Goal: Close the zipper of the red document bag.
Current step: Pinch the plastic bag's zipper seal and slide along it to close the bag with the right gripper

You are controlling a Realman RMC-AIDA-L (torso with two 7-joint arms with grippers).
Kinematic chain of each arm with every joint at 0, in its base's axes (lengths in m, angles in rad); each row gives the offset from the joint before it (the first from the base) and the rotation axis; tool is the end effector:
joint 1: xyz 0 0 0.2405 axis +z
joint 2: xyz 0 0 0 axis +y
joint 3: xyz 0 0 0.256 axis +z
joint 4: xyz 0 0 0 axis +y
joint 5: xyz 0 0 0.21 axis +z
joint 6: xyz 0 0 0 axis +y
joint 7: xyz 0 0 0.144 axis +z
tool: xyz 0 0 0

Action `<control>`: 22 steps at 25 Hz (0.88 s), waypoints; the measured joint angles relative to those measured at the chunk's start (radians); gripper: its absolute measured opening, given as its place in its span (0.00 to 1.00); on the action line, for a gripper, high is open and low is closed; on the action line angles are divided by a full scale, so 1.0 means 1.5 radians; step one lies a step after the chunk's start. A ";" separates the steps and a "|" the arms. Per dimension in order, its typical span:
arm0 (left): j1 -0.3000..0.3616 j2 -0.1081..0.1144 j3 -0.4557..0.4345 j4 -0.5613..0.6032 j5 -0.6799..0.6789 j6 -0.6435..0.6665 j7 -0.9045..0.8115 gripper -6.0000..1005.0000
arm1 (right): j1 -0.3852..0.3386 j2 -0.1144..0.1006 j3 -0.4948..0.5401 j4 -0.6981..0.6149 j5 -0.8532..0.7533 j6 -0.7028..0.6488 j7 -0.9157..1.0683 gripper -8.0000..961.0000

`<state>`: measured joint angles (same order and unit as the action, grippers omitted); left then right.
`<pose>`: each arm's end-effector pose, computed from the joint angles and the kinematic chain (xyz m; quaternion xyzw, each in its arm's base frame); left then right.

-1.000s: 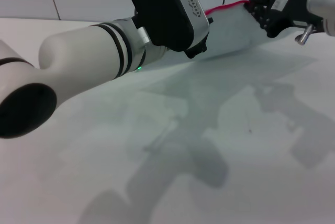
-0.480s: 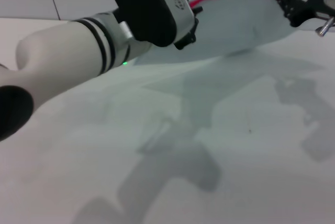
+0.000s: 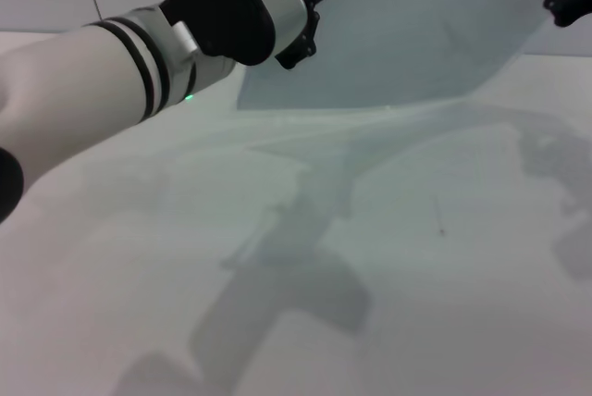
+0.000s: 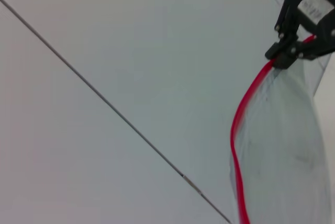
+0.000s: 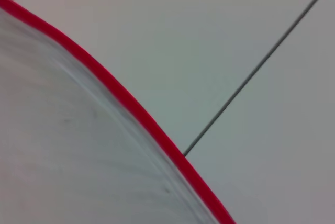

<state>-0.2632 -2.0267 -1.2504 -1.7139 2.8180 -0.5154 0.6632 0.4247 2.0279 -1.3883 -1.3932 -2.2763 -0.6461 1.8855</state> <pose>-0.1009 0.3555 0.0037 -0.8772 0.0544 -0.0334 0.4758 0.1675 0.4234 0.0700 -0.8716 0.0115 0.0204 0.4897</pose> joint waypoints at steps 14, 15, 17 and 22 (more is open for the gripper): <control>0.006 0.001 -0.016 -0.007 0.009 0.008 0.002 0.18 | -0.016 0.000 0.018 -0.024 -0.005 0.010 0.004 0.17; 0.007 0.001 -0.018 -0.008 0.009 0.009 0.002 0.18 | -0.016 0.000 0.022 -0.024 -0.007 0.010 0.004 0.17; 0.007 0.000 -0.019 -0.008 0.009 0.009 0.002 0.18 | -0.016 0.000 0.028 -0.023 -0.011 0.010 0.004 0.18; 0.009 0.000 -0.021 -0.008 0.009 0.010 0.002 0.19 | -0.016 0.001 0.037 -0.018 -0.013 0.011 0.004 0.19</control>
<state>-0.2497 -2.0264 -1.2812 -1.7256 2.8318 -0.5001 0.6662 0.4002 2.0294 -1.3327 -1.4201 -2.2961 -0.6303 1.8914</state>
